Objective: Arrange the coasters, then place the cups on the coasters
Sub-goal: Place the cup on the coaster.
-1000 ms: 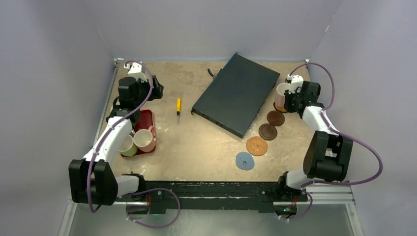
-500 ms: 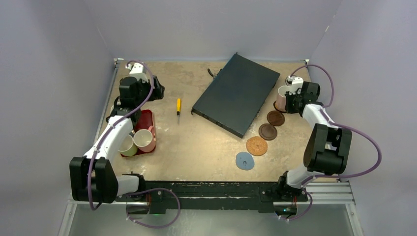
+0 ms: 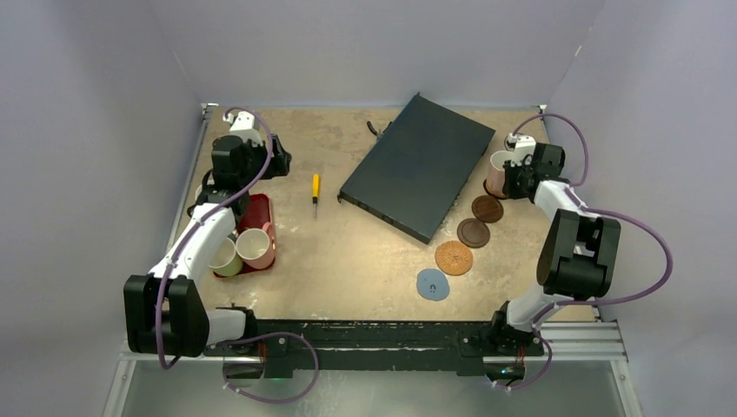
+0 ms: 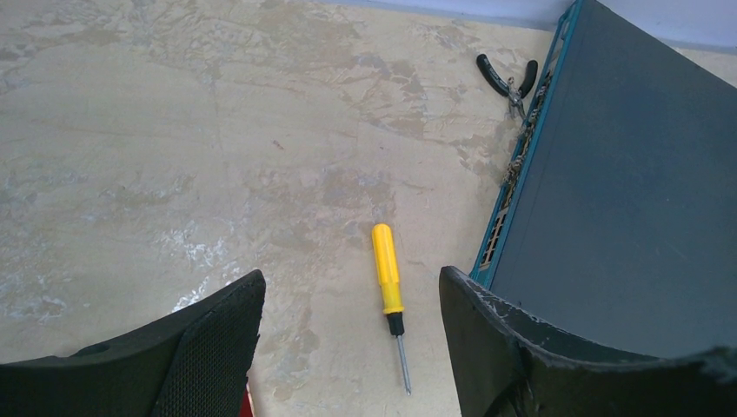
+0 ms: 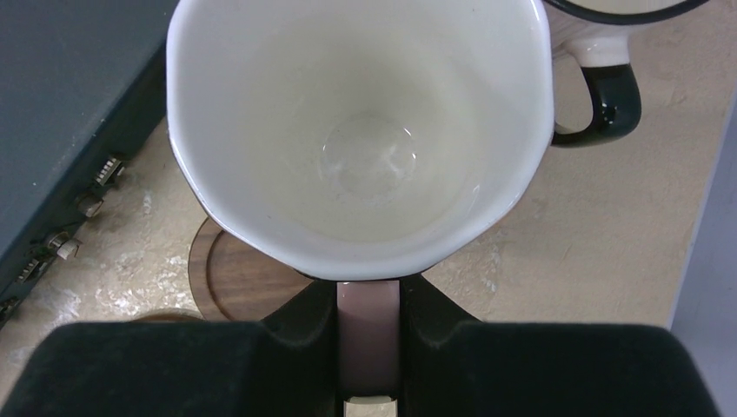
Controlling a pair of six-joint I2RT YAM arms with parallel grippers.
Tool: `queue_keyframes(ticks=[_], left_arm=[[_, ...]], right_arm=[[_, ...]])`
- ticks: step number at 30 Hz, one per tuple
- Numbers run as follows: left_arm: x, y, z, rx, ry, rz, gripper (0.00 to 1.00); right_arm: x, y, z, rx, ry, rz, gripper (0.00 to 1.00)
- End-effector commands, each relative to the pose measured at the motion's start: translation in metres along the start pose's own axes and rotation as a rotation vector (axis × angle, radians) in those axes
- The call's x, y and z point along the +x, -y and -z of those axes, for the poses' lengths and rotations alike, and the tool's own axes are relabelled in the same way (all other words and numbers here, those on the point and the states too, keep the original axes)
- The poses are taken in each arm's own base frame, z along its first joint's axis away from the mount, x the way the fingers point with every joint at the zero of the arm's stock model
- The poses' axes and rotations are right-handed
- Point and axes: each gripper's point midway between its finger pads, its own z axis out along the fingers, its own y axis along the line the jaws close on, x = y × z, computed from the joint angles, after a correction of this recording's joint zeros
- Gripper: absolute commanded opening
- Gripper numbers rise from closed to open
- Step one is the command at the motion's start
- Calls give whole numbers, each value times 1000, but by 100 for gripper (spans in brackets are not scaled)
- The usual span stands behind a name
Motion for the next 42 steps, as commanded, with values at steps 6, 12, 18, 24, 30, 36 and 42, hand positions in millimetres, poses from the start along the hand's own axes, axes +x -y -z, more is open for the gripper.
queue_keyframes(ticks=[6, 12, 18, 24, 30, 36, 42], left_arm=[[-14, 8, 0, 41, 37, -16, 69], [-14, 10, 0, 54, 34, -18, 69], [-14, 12, 3, 64, 36, -20, 69], [-18, 13, 8, 68, 48, -24, 69], [-16, 15, 9, 75, 46, -23, 69], [-16, 15, 10, 77, 46, -24, 69], [-16, 15, 9, 78, 47, -25, 69]], right_arm=[[-49, 15, 3, 31, 141, 43, 0], [-49, 22, 7, 75, 137, 37, 21], [-54, 30, 14, 127, 155, 40, 41], [-43, 34, 22, 172, 103, -10, 49], [-44, 26, 40, 172, 133, -68, 53], [-42, 24, 48, 178, 134, -95, 56], [-27, 24, 37, 175, 68, -114, 56]])
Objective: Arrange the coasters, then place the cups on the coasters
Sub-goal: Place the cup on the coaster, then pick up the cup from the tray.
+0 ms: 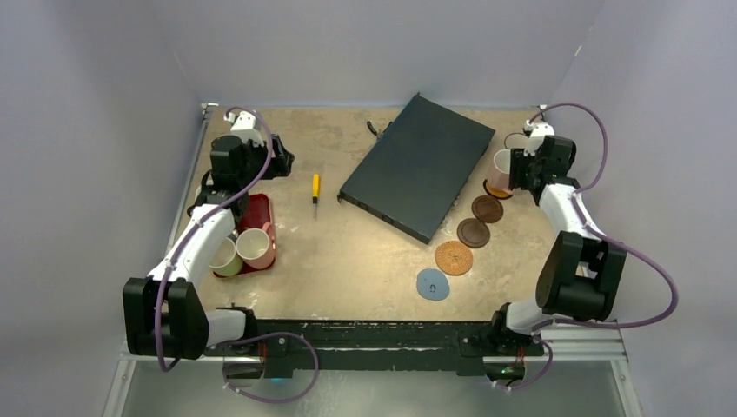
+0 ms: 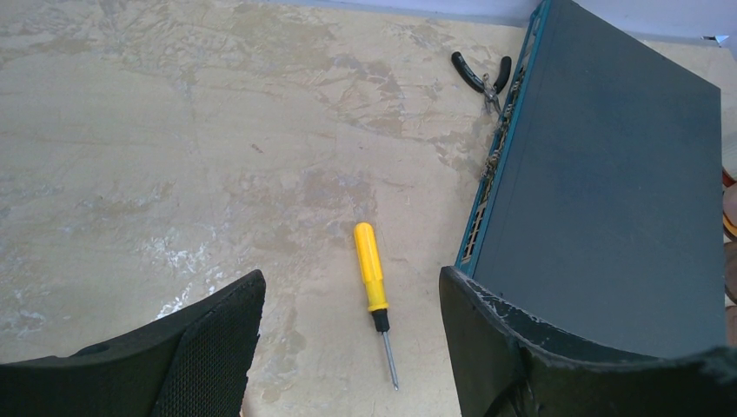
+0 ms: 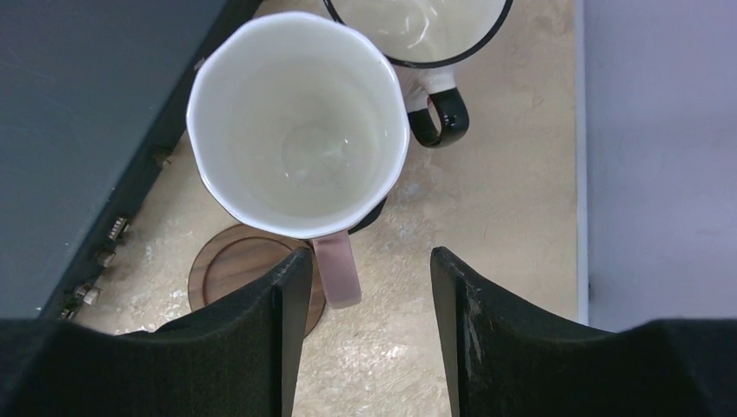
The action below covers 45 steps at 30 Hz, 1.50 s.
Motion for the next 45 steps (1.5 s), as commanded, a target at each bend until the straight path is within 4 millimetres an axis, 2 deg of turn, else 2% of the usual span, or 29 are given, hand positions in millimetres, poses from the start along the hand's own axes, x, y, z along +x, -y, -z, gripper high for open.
queue_keyframes(ticks=[1, 8, 13, 21, 24, 32, 35, 37, 40, 45], left_arm=[[-15, 5, 6, 22, 48, -19, 69], [-14, 4, 5, 18, 44, -21, 69], [-13, 3, 5, 16, 43, -22, 69], [-13, 4, 5, 17, 42, -23, 69], [-14, 4, 6, 16, 46, -24, 69], [-12, 0, 6, -9, 42, -7, 69], [-8, -12, 8, -80, 34, 18, 69], [2, -24, 14, -149, 3, 36, 69], [8, -29, 21, -187, -8, 44, 69], [28, -53, 38, -332, -61, 75, 69]], right_arm=[[17, 0, -6, 7, -68, -30, 56], [27, 5, -16, 35, -107, -39, 55], [23, 8, -15, 48, -90, -39, 54], [30, 12, -17, 75, -118, -40, 54], [26, 8, -15, 51, -105, -40, 54], [-5, -12, 12, -47, 4, -43, 56], [-12, -18, 27, -75, 34, -54, 57], [-18, -20, 39, -80, 60, -59, 57], [-21, -25, 51, -96, 69, -93, 59], [-45, -32, 70, -136, 153, -117, 59]])
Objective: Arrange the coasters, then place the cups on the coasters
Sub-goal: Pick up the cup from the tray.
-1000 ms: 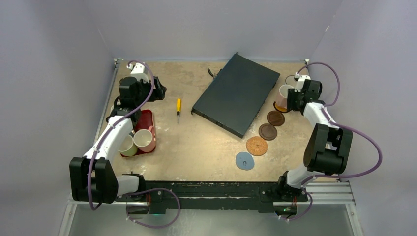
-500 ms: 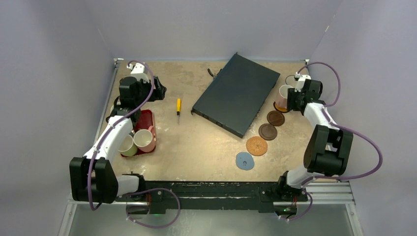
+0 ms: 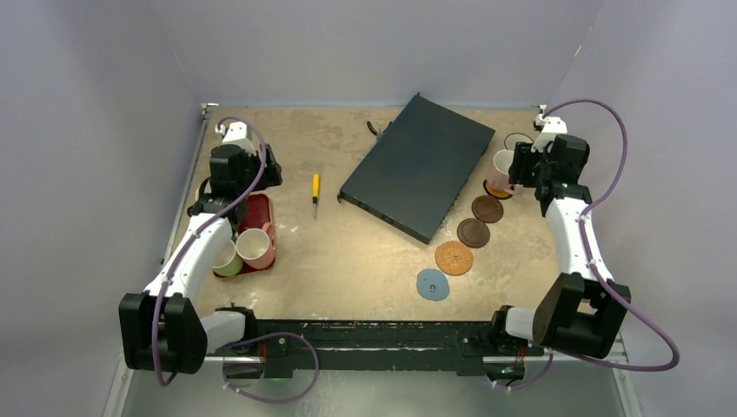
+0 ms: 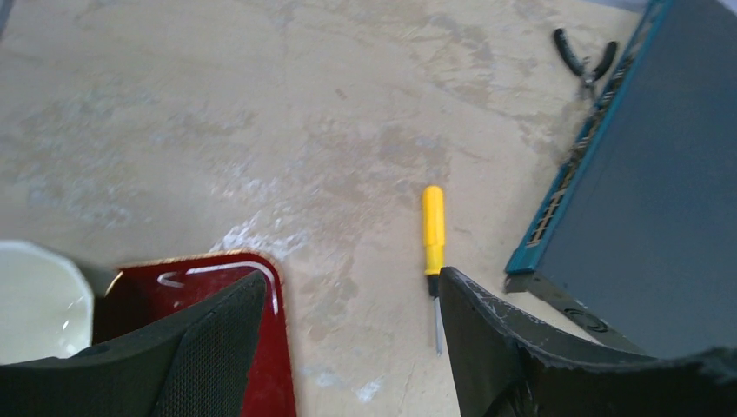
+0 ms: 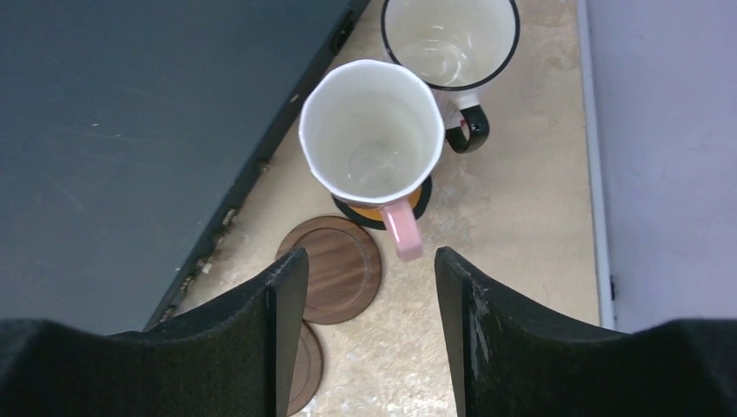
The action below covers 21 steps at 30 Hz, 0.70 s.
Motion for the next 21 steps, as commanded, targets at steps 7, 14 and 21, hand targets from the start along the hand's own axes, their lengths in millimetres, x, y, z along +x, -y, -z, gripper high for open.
queue_keyframes(ticks=[7, 14, 21], left_arm=[[30, -60, 38, -335, -66, 85, 69], [49, -73, 81, -439, -112, 169, 68], [66, -71, 129, -482, -143, 320, 64]], right_arm=[[-54, -47, 50, -204, 215, -98, 61], [-74, -55, 76, -229, 321, -108, 64], [-77, -57, 69, -248, 332, -134, 64]])
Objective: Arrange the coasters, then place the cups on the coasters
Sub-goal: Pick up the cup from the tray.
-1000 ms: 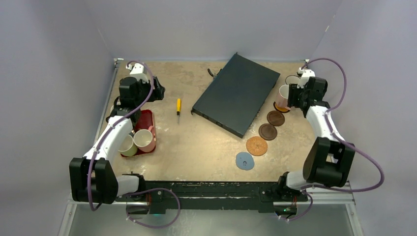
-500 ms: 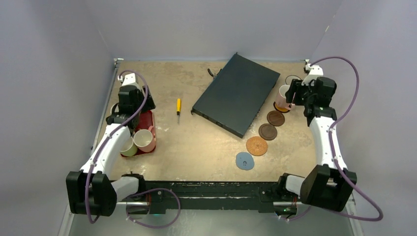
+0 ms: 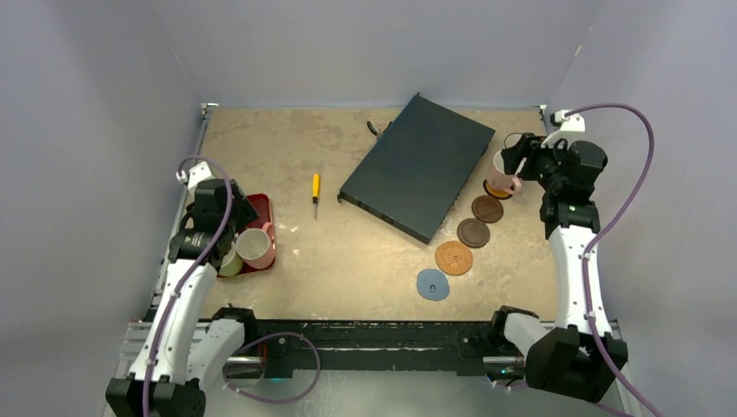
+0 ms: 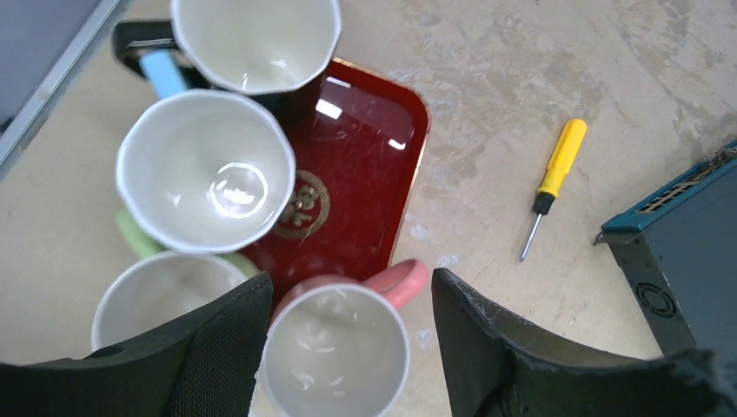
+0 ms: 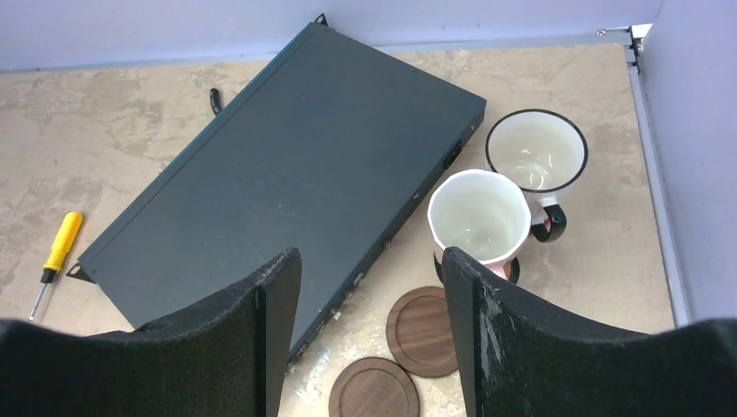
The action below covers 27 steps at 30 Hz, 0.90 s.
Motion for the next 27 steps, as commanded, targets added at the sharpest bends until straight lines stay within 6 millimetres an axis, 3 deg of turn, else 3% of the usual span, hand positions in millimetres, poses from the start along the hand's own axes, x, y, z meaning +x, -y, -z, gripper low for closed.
queue_keyframes(ticks=[1, 11, 18, 24, 27], left_arm=[[20, -24, 23, -96, -71, 103, 64], [50, -38, 37, -165, -147, 265, 64], [89, -43, 27, -203, -241, 333, 62], [88, -38, 17, -188, -225, 360, 56], [96, -36, 12, -191, -259, 363, 51]], right_arm=[[0, -7, -7, -46, 20, -44, 64], [-4, -11, -12, -68, 41, -84, 64], [-12, -9, -7, -39, 53, -81, 65], [-19, -12, -5, -50, 60, -79, 65], [-22, -12, -5, -52, 64, -77, 65]])
